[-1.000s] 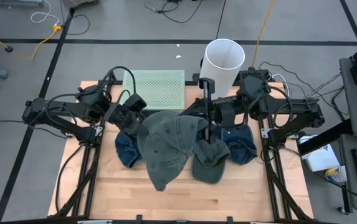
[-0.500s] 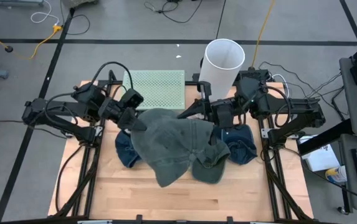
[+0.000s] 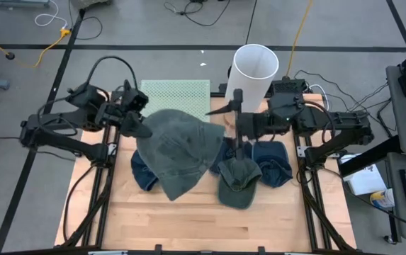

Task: Pick & Place hat
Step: Put the right gray cap on the shelf

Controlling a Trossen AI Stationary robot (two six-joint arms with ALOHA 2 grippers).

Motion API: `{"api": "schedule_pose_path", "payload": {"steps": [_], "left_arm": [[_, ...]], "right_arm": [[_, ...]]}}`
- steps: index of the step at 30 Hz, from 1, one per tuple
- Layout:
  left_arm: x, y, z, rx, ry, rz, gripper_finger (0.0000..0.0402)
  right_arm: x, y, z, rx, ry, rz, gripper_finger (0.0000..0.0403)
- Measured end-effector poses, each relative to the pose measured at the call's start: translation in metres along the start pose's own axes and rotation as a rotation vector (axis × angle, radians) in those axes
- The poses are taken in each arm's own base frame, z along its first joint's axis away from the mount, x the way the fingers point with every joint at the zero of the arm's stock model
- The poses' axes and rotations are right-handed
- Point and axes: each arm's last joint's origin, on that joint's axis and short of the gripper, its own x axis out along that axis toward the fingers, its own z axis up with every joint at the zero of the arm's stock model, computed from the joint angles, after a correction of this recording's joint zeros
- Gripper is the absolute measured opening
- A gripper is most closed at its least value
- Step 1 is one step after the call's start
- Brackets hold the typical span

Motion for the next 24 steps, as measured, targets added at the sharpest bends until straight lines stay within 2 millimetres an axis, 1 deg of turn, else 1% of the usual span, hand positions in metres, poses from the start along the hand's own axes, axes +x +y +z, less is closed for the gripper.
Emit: {"api": "schedule_pose_path", "payload": {"steps": [3, 8, 14, 19, 24], "left_arm": [[-0.011, 0.0, 0.001, 0.0, -0.019, 0.085, 0.0007], [-0.035, -0.005, -0.001, -0.036, -0.058, 0.227, 0.0009], [-0.061, -0.01, -0.009, -0.061, -0.116, 0.377, 0.0007], [-0.082, -0.009, -0.017, -0.125, -0.214, 0.541, 0.0007], [-0.097, -0.008, -0.018, -0.139, -0.298, 0.644, 0.0007]], "right_arm": [[-0.008, 0.001, -0.002, 0.108, 0.073, -0.044, 0.0295], [-0.017, 0.008, -0.005, 0.187, 0.148, -0.002, 0.0301], [-0.026, 0.018, -0.004, 0.189, 0.202, 0.052, 0.0294], [-0.029, 0.024, -0.002, 0.186, 0.197, 0.077, 0.0294], [-0.03, 0.026, -0.001, 0.204, 0.194, 0.087, 0.0293]]}}
